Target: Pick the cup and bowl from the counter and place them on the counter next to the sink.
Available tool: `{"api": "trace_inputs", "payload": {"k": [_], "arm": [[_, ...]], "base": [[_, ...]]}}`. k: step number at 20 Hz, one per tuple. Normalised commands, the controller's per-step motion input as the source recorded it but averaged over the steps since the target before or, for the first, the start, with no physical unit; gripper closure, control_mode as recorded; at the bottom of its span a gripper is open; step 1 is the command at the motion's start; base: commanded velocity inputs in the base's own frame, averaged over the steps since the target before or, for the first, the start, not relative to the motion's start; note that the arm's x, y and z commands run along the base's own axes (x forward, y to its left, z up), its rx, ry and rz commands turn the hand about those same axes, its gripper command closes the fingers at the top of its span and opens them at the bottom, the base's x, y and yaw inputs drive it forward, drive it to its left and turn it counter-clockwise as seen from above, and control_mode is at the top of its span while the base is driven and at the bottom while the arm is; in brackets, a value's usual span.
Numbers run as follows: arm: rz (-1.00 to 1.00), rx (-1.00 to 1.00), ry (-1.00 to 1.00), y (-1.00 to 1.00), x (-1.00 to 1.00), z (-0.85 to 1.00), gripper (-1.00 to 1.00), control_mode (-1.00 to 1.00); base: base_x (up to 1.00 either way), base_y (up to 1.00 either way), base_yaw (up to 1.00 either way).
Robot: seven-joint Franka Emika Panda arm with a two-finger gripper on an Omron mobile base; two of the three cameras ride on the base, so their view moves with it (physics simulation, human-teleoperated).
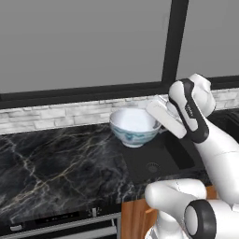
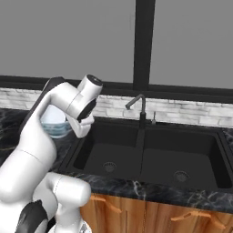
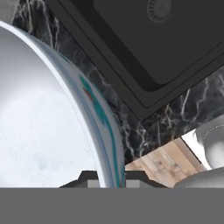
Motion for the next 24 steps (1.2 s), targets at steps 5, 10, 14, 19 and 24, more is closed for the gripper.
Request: {"api": "trace_inputs", "payload": {"k": [5,10,14,19,24], "arm": [[0.00,0.00,0.08,0.44,0.12,-0.68,1.00,-1.00],[0.00,0.02,0.00,0.27,0.29,-0.59,1.00,-1.00],[0.00,0.00,0.00,0.29,0.21,-0.69,1.00,-1.00],[0.00,0.00,0.00,0.31,0.21,-0.55,1.00,-1.00],[0.00,-0.01,0.00,0.21,0.17,-0.31,1.00,-1.00]], "base": [[0.00,0.00,0.00],[0.00,0.00,0.00],[0.00,0.00,0.00],[0.00,0.00,0.00],[0.00,0.00,0.00]]}}
